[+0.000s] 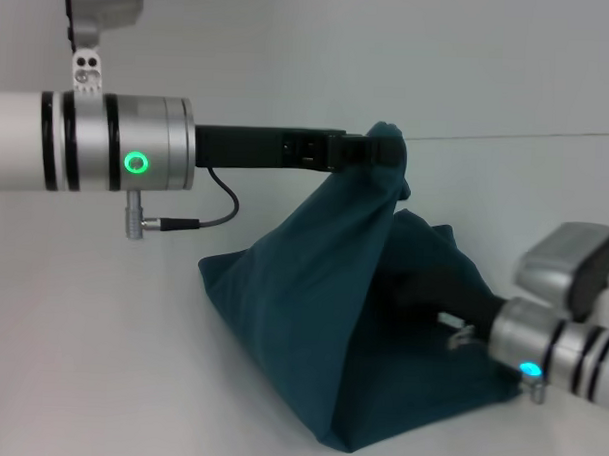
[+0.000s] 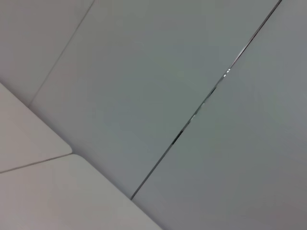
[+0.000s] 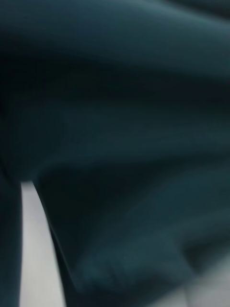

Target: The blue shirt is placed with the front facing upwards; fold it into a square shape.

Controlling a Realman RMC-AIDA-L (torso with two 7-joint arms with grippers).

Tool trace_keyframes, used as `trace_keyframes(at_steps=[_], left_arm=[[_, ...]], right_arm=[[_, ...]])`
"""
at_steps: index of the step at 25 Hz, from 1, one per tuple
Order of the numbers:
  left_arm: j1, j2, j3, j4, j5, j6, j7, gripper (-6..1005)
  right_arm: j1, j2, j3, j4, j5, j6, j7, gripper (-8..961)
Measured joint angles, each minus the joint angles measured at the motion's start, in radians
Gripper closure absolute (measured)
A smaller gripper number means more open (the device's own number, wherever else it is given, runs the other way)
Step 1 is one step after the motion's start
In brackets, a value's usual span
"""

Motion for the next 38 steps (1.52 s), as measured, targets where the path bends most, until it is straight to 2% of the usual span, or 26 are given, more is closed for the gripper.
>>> trace_keyframes(at_steps=[4, 10, 18, 22, 26, 32, 34, 38], left_arm=[[-0.007, 0.0, 0.015, -0.054, -0.028, -0.027, 0.039, 967], [-0.019, -0.003, 0.045, -0.152, -0.088, -0.087, 0.081, 967], [-0.021, -0.008, 0.106, -0.268, -0.185, -0.173, 0.19, 847], [-0.008, -0.01, 0.127, -0.303, -0.23, -0.17, 0.223, 671], [0.041, -0.006, 0.13, -0.271, -0.258, -0.143, 0.228, 560], [0.173, -0.001, 0.134, -0.104, -0.273, -0.046, 0.229, 426], [0.217, 0.0, 0.135, -0.056, -0.268, -0.022, 0.236, 381], [0.289, 0.0, 0.135, 0.002, -0.256, 0.011, 0.286, 248]], right_arm=[[-0.051, -0.002, 0.027, -0.087, 0.001, -0.054, 0.06, 935], [-0.074, -0.003, 0.034, -0.139, 0.003, -0.071, 0.104, 935], [-0.101, -0.007, 0.025, -0.222, -0.009, -0.105, 0.199, 935], [-0.116, -0.009, 0.025, -0.26, -0.009, -0.109, 0.242, 934], [-0.129, -0.016, 0.023, -0.284, -0.01, -0.127, 0.263, 934], [-0.164, -0.037, -0.018, -0.402, -0.01, -0.172, 0.436, 934], [-0.177, -0.05, -0.047, -0.469, -0.011, -0.198, 0.541, 771], [-0.18, -0.105, -0.115, -0.553, -0.048, -0.245, 0.782, 656]])
